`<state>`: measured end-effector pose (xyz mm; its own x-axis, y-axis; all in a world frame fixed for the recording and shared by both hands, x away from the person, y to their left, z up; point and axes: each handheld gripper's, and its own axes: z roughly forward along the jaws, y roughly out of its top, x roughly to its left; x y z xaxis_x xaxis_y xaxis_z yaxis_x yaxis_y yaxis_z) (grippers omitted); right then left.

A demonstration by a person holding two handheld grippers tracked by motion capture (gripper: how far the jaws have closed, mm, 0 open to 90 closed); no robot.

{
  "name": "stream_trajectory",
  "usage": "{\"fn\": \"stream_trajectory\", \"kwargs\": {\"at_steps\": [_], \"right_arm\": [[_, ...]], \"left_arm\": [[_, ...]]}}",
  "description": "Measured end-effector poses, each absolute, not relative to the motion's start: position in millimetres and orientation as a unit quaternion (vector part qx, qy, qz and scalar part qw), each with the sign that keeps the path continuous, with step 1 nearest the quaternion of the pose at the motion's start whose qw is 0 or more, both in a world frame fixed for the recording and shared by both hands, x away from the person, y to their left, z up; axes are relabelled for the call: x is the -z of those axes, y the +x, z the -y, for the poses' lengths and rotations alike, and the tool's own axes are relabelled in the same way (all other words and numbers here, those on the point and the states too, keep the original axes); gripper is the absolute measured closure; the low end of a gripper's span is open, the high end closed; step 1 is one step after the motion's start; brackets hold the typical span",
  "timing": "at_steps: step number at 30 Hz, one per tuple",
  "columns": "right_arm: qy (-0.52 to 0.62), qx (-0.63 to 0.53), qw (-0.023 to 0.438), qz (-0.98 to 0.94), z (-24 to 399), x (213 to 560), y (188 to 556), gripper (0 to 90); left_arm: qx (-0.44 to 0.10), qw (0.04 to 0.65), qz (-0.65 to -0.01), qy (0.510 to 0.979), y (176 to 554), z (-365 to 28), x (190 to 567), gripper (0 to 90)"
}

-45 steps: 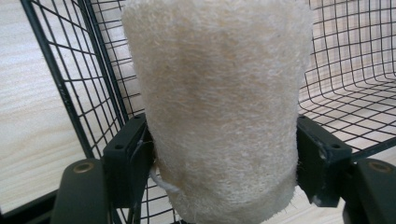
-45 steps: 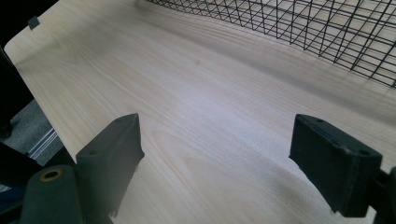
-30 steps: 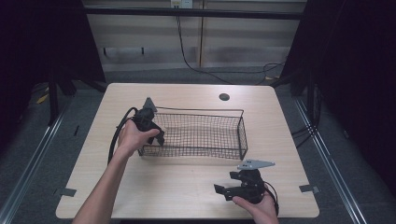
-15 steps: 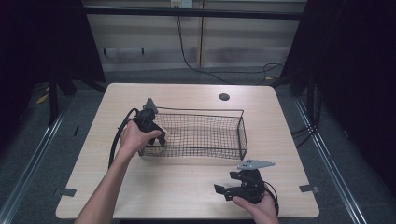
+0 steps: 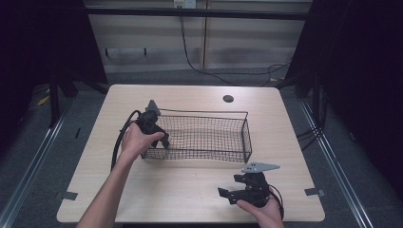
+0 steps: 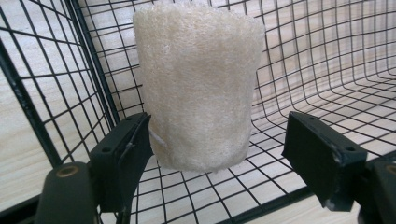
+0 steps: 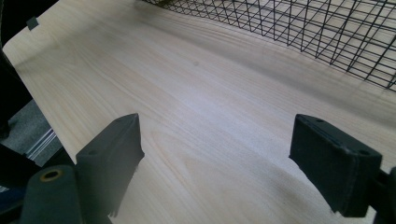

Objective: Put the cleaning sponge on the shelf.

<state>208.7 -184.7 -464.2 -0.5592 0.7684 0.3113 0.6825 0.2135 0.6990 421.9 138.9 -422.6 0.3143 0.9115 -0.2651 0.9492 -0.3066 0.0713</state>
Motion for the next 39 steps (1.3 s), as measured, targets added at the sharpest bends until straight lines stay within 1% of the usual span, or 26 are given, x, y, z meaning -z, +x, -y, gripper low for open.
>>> {"fn": "stream_trajectory", "kwargs": {"at_steps": [3, 9, 15, 21, 24, 30, 34, 39], "right_arm": [[0.469, -0.419, 0.051, -0.776, 185, 464, 209, 16.2], [0.468, -0.419, 0.052, -0.777, 185, 464, 209, 16.2], [0.468, -0.419, 0.052, -0.776, 185, 464, 209, 16.2], [0.468, -0.42, 0.052, -0.776, 185, 464, 209, 16.3], [0.467, -0.42, 0.052, -0.776, 185, 464, 209, 16.2], [0.467, -0.419, 0.052, -0.777, 185, 464, 210, 16.2], [0.467, -0.419, 0.052, -0.777, 185, 464, 210, 16.2], [0.467, -0.419, 0.052, -0.777, 185, 464, 210, 16.2]], "left_arm": [[0.09, 0.118, -0.578, 0.803, 422, -141, 421, 22.6], [0.095, 0.136, -0.571, 0.804, 421, -143, 418, 18.1], [0.098, 0.154, -0.55, 0.815, 418, -147, 412, 18.1], [0.107, 0.189, -0.528, 0.821, 413, -151, 405, 18.0], [0.095, 0.21, -0.534, 0.814, 411, -155, 400, 18.1], [0.091, 0.212, -0.514, 0.826, 405, -161, 393, 20.9], [0.085, 0.228, -0.497, 0.833, 399, -166, 385, 22.7], [0.076, 0.245, -0.481, 0.838, 392, -174, 378, 22.8]]}}
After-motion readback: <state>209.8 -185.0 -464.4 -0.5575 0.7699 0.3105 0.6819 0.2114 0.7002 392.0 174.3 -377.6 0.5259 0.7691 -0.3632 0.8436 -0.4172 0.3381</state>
